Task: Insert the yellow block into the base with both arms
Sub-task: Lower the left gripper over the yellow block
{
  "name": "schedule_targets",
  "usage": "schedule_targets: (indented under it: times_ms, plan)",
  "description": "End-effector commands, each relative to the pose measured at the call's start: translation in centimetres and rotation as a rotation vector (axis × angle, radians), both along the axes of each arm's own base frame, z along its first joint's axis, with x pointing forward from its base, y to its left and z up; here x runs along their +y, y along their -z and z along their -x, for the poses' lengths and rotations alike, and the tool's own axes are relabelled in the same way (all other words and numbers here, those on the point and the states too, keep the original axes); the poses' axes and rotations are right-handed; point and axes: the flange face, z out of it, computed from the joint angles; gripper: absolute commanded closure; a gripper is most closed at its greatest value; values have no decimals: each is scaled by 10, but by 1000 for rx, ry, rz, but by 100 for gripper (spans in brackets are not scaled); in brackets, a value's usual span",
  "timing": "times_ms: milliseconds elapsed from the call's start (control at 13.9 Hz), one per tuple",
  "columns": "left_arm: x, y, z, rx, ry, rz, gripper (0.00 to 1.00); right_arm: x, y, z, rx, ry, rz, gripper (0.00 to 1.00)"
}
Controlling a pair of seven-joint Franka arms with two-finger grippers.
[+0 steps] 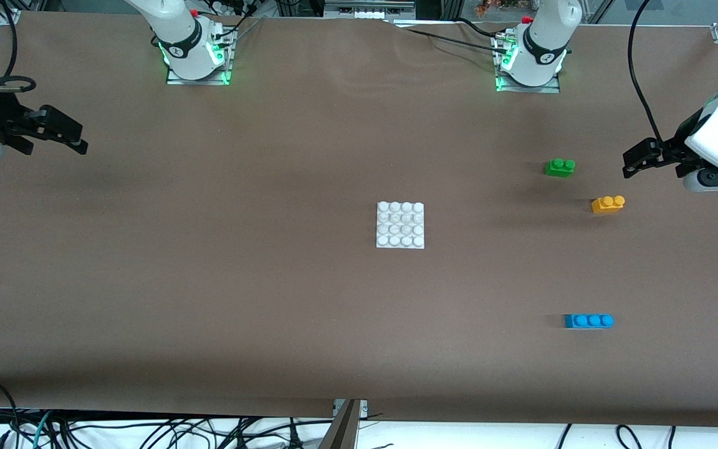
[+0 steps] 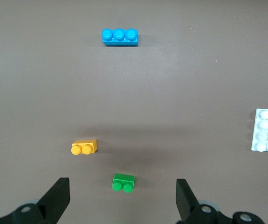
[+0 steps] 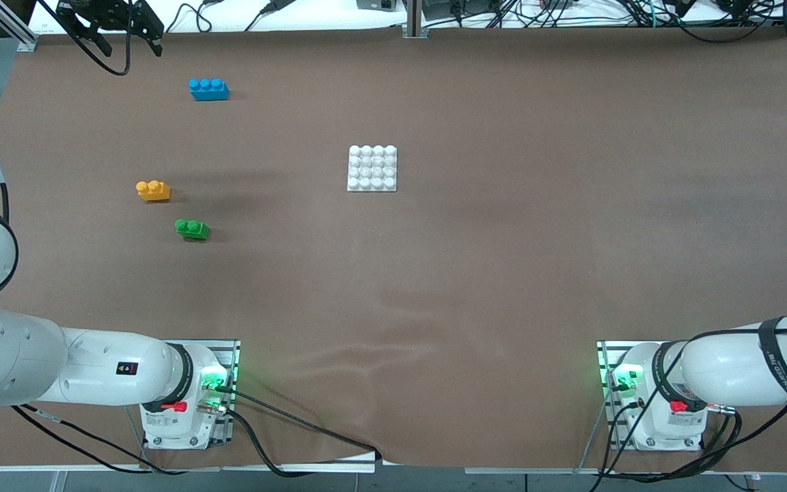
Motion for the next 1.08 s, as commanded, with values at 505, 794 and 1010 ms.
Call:
schedule_targets:
  times_ms: [505,794,1010]
  plan:
    - [48,58,-22,104,-90,25,0,-13,4,-10,12,14,11,0]
    - [75,115,-28,135,-117,17,0,-13,6,-10,15,16,13,0]
    - [91,149,-13,124,-81,21,0,-14,6,-10,16,14,16,0]
